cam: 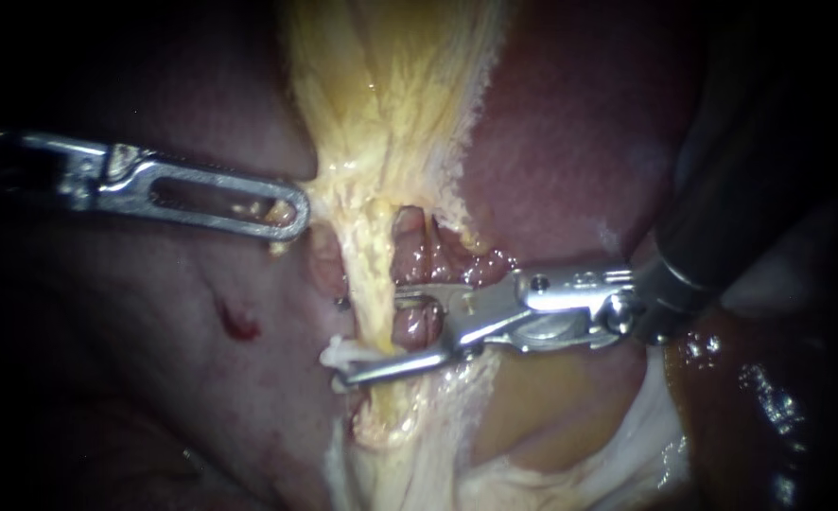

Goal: Going back second clip left tube

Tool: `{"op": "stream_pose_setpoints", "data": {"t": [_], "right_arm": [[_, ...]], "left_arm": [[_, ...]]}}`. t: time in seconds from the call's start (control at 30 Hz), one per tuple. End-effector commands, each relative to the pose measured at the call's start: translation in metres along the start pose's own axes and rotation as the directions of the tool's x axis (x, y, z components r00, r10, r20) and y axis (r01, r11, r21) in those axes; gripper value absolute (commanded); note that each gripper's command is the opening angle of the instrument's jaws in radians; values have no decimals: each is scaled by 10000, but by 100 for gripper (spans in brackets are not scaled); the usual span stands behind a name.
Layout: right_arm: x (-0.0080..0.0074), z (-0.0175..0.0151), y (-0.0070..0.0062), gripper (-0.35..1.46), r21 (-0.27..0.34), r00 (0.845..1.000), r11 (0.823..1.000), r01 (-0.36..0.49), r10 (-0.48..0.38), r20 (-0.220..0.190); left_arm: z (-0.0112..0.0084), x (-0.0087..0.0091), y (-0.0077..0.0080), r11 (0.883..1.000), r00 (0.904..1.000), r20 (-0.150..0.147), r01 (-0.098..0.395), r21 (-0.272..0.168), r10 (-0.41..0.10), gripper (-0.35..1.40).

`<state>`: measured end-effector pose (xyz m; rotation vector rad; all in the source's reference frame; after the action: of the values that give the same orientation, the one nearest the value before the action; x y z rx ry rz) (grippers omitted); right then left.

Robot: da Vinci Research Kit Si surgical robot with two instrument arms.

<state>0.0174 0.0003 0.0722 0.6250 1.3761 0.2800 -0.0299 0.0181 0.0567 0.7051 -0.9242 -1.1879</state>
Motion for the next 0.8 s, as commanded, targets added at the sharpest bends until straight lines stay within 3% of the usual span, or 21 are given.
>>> {"op": "stream_pose_setpoints", "data": {"t": [0.03,0.43,0.8], "right_arm": [[1,-4,-1,50,23,10000,10000,46,-46,2],[-3,-79,-23,50,-203,9938,9937,1100,-1097,153],[28,-154,-25,50,-732,9837,9813,1781,-1756,396]], "left_arm": [[0,0,0,10000,10000,-5,-6,11,6,-35],[-1,0,1,10000,10000,-10,-11,17,11,-35],[0,1,2,10000,10000,-6,-15,13,15,-35]]}}
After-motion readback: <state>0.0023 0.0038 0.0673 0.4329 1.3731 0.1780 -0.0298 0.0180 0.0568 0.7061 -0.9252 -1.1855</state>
